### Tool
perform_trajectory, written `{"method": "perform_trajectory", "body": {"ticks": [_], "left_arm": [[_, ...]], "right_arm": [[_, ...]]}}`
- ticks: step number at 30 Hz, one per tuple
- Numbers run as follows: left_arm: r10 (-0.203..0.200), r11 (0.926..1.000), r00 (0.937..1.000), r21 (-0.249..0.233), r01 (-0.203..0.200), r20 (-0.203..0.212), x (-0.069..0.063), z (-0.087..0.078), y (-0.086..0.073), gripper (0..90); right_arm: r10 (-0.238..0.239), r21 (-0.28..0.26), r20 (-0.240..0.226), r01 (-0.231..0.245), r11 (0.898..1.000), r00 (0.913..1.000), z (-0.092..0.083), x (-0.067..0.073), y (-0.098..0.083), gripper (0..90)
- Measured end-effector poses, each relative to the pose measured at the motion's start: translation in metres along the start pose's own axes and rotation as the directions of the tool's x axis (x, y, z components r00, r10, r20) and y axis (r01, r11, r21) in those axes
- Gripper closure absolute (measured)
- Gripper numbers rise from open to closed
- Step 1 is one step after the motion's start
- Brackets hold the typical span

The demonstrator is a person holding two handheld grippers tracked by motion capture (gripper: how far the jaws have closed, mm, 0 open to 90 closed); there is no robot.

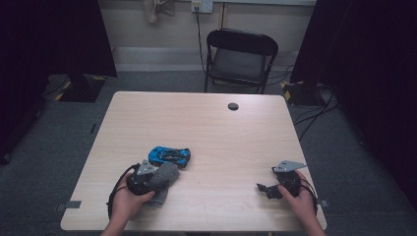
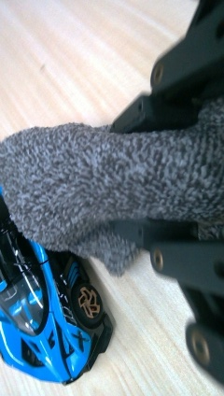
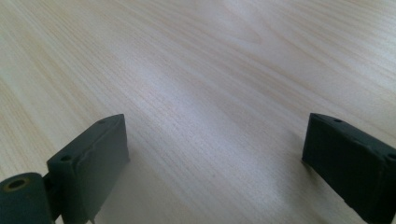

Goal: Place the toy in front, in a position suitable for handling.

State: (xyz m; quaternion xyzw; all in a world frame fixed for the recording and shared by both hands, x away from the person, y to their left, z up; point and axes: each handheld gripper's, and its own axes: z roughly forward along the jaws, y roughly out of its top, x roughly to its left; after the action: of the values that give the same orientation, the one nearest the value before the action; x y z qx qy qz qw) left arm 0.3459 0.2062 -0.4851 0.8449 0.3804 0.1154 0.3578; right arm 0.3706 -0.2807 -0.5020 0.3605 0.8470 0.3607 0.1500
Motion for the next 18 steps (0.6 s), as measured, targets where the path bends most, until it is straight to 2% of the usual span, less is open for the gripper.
{"method": "perform_trajectory", "body": {"ticks": [1, 2, 4, 7, 8, 10, 11, 13, 14, 15, 16, 17, 18], "left_arm": [[0.03, 0.9995, 0.9992, 0.008, -0.03, 0.026, 0.004, -0.002, 0.0, 61.4], [0.043, 0.9989, 0.9984, 0.016, -0.043, 0.036, 0.007, -0.004, 0.0, 62.3], [0.055, 0.9978, 0.9977, 0.035, -0.056, 0.04, 0.011, -0.007, 0.001, 63.3], [0.06, 0.9973, 0.9968, 0.038, -0.062, 0.053, 0.014, -0.009, 0.0, 63.9], [0.078, 0.9962, 0.9946, 0.035, -0.08, 0.069, 0.017, -0.01, -0.001, 64.0], [0.087, 0.9955, 0.9931, 0.032, -0.09, 0.079, 0.018, -0.011, -0.002, 64.1], [0.095, 0.9949, 0.9914, 0.025, -0.098, 0.089, 0.019, -0.011, -0.003, 64.0], [0.088, 0.9957, 0.9921, 0.02, -0.09, 0.09, 0.019, -0.01, -0.003, 62.5], [0.073, 0.9972, 0.9942, 0.012, -0.074, 0.079, 0.019, -0.009, -0.004, 58.8], [0.073, 0.9972, 0.9942, 0.012, -0.074, 0.079, 0.019, -0.009, -0.004, 50.4], [0.042, 0.9991, 0.9972, 0.009, -0.043, 0.062, 0.019, -0.007, -0.005, 50.4], [0.032, 0.9994, 0.9979, 0.012, -0.033, 0.056, 0.018, -0.005, -0.006, 31.7], [0.044, 0.999, 0.9976, 0.002, -0.044, 0.053, 0.016, -0.004, -0.008, 30.1]], "right_arm": [[-0.001, 0.002, 0.0, 0.001, 1.0, 1.0, 0.001, 0.0, 0.001, 5.0], [-0.002, 0.003, 0.0, 0.002, 1.0, 1.0, 0.001, -0.001, 0.001, 4.8], [-0.003, 0.004, -0.001, 0.003, 1.0, 1.0, 0.001, -0.001, 0.001, 4.4], [0.001, 0.007, -0.006, -0.001, 1.0, 1.0, 0.002, -0.001, 0.002, 3.7], [0.0, 0.008, -0.006, 0.0, 1.0, 1.0, 0.002, -0.001, 0.002, 3.4], [-0.002, 0.007, -0.008, 0.002, 1.0, 1.0, 0.003, -0.001, 0.002, 3.4], [-0.01, 0.014, -0.013, 0.01, 1.0, 0.9999, 0.003, -0.001, 0.004, 4.7], [-0.028, 0.016, -0.018, 0.028, 0.999, 0.9995, 0.003, -0.001, 0.007, 9.1], [-0.031, 0.014, -0.019, 0.031, 0.999, 0.9994, 0.003, 0.0, 0.008, 11.0], [-0.031, 0.014, -0.019, 0.031, 0.999, 0.9994, 0.003, 0.0, 0.008, 11.0], [-0.026, 0.011, -0.026, 0.026, 1.0, 0.9993, 0.003, 0.0, 0.011, 11.7], [-0.018, -0.001, -0.04, 0.018, 1.0, 0.9991, 0.004, 0.001, 0.014, 11.8], [-0.015, -0.009, -0.07, 0.014, 1.0, 0.9974, 0.006, 0.003, 0.021, 12.1]]}}
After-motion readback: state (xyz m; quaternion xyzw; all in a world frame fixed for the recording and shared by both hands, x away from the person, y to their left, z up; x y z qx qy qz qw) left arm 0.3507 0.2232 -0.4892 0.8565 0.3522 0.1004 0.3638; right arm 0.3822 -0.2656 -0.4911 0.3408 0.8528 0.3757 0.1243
